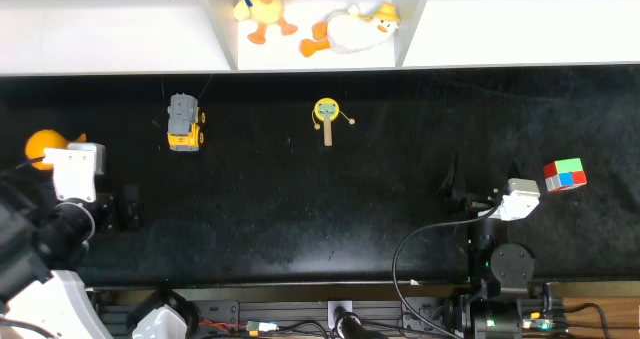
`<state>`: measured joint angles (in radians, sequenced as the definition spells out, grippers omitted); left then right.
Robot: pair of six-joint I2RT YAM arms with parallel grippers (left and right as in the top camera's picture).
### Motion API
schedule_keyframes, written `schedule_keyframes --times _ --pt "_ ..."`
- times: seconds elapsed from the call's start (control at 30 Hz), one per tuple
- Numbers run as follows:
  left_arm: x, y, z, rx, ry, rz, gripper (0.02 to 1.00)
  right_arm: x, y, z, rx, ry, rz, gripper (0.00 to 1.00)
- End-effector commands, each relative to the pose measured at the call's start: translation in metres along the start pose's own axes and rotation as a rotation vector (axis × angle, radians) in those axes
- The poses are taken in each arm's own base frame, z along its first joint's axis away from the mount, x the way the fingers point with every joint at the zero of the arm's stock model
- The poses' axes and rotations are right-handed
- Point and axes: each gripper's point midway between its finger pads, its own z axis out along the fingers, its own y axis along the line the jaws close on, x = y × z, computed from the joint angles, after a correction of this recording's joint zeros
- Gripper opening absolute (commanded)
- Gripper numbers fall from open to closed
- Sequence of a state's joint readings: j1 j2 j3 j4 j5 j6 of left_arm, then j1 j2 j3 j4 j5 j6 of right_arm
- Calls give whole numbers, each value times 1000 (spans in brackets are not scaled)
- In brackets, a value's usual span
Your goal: Store Toys
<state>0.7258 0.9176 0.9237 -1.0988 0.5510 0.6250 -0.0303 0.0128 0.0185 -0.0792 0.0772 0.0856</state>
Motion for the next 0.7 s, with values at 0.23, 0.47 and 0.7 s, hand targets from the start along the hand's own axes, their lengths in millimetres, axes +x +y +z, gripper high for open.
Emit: schedule_keyframes --times 0.23,0.47,0.7 --pt "-6 64 -31 -188 -114 99 993 4 0 0 -4 1 8 996" --pt "-3 116 -34 -266 -95 76 996 4 0 0 -4 1 8 996" --pt "-16 159 -22 -211 -66 53 996 4 0 0 -4 1 8 993"
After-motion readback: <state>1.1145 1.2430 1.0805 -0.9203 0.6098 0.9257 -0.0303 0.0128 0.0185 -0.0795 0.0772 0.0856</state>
